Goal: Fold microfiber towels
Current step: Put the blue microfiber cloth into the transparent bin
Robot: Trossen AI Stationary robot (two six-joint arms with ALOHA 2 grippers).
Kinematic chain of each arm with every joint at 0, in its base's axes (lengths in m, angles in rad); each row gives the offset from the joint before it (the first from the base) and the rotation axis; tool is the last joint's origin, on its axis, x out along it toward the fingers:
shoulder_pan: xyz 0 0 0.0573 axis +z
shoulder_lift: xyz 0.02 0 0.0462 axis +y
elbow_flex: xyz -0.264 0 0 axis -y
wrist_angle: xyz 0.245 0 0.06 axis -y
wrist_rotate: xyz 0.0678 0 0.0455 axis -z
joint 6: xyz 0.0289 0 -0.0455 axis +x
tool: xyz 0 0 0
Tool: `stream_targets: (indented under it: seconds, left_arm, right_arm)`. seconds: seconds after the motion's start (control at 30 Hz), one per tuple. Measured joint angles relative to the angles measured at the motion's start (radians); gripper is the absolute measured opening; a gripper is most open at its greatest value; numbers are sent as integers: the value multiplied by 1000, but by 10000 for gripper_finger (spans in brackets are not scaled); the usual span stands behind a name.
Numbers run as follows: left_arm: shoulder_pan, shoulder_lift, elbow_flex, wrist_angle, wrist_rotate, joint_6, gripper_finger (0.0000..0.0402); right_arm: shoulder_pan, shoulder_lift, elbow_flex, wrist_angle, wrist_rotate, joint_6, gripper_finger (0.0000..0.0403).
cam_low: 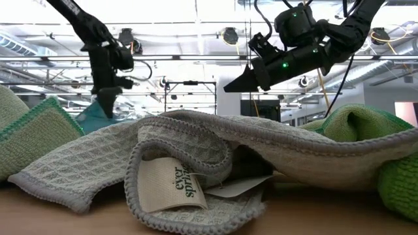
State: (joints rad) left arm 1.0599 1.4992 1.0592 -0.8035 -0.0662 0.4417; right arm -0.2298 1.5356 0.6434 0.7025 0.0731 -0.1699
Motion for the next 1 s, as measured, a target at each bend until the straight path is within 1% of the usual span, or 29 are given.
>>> stream_targets:
  seconds: [0.07, 0.23, 0.33, 0.47, 0.53, 0.63, 0.7, 0.83, 0.93, 1.0]
  left_arm:
    - [-2, 20, 0, 18, -28, 1, 35]
    - [-1, 53, 0, 79, -53, -3, 102]
    - [-12, 54, 0, 104, -144, -3, 134]
    - [-27, 34, 19, 102, -271, -29, 156]
    - [-41, 21, 29, 99, -271, -43, 159]
    - [-74, -4, 29, 71, -201, -74, 153]
    - [-92, 1, 30, 61, -189, -120, 136]
    - [-100, 53, 30, 60, -196, -261, 85]
    - [-83, 106, 29, 75, -194, -393, 43]
    - [-65, 138, 29, 79, -174, -449, 17]
  right_arm:
    - [0, 0, 0, 0, 0, 0, 176]
    - [0, 0, 0, 0, 0, -1, 176]
    - [0, 0, 0, -4, 0, -4, 176]
    - [0, 0, 0, -5, 0, -7, 176]
    - [0, 0, 0, -4, 0, -7, 176]
    - [0, 0, 0, -4, 0, -7, 176]
    - [0, 0, 0, -4, 0, -4, 176]
    - [0, 0, 0, -5, 0, 0, 176]
    - [0, 0, 0, -5, 0, 0, 176]
    - [0, 0, 0, -6, 0, 0, 176]
